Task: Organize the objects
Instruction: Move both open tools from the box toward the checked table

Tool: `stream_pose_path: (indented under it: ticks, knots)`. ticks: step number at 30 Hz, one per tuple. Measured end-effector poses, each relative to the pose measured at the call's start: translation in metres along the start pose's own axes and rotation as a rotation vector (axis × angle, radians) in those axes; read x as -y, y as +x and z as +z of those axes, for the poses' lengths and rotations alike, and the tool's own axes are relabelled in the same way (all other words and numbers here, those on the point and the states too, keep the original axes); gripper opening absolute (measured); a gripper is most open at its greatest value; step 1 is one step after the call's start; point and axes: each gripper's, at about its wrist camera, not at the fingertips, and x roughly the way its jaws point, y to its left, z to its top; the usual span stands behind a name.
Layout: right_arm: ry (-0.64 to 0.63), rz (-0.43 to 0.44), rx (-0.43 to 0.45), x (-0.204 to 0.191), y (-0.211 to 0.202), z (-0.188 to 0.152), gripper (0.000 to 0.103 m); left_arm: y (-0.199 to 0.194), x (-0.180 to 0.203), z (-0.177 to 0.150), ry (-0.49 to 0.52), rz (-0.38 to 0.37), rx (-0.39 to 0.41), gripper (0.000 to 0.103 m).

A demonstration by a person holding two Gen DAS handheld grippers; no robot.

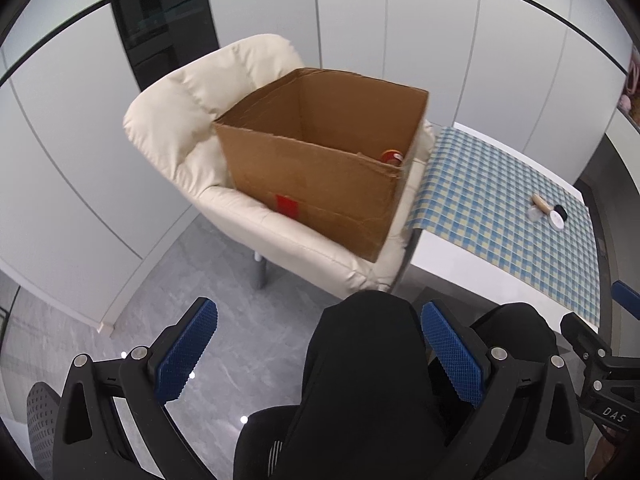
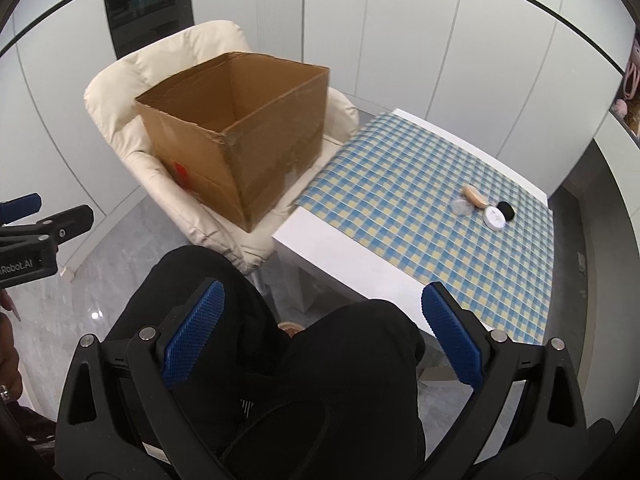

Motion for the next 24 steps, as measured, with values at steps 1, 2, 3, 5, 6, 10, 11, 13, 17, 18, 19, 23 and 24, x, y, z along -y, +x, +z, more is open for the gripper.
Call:
stream_pose_path:
  ticks: [1, 2, 3, 5, 6, 10, 11, 13, 17, 18, 19, 23, 24]
  knots:
    - [0.009, 0.001, -0.002, 0.003, 0.0, -0.001, 0.101, 0.001, 0.003, 0.001, 0.006, -0.002, -0.001, 0.102]
    - [0.021, 0.002, -0.004, 0.007, -0.001, -0.002, 0.101, 0.001, 0.006, 0.001, 0.015, -0.005, -0.001, 0.102]
    - [0.028, 0.0, -0.005, 0.01, -0.002, -0.003, 0.101, 0.001, 0.01, 0.002, 0.024, -0.011, -0.001, 0.102]
    - [0.042, -0.017, -0.005, 0.018, -0.003, -0.007, 0.101, 0.003, 0.017, 0.003, 0.039, -0.022, -0.004, 0.102]
    - [0.048, -0.023, -0.006, 0.022, -0.004, -0.008, 0.101, 0.003, 0.022, 0.003, 0.049, -0.029, -0.003, 0.102]
    - [0.088, -0.048, -0.008, 0.038, -0.007, -0.015, 0.101, 0.004, 0.041, 0.006, 0.09, -0.056, 0.0, 0.102]
    - [0.101, -0.058, -0.01, 0.043, -0.009, -0.018, 0.101, 0.004, 0.045, 0.006, 0.1, -0.062, 0.002, 0.102]
    - [0.127, -0.071, -0.011, 0.052, -0.012, -0.022, 0.101, 0.004, 0.056, 0.007, 0.122, -0.08, 0.002, 0.102]
    - [0.176, -0.098, -0.014, 0.071, -0.017, -0.033, 0.101, 0.004, 0.08, 0.008, 0.169, -0.109, 0.002, 0.102]
    - [0.187, -0.106, -0.015, 0.075, -0.019, -0.035, 0.101, 0.004, 0.085, 0.008, 0.18, -0.115, 0.002, 0.102]
    - [0.196, -0.113, -0.016, 0.079, -0.02, -0.038, 0.101, 0.004, 0.09, 0.008, 0.19, -0.121, 0.003, 0.102]
    - [0.245, -0.144, -0.02, 0.1, -0.027, -0.05, 0.101, 0.003, 0.112, 0.005, 0.227, -0.15, 0.005, 0.102]
    - [0.256, -0.152, -0.021, 0.105, -0.029, -0.053, 0.101, 0.003, 0.119, 0.004, 0.24, -0.158, 0.005, 0.102]
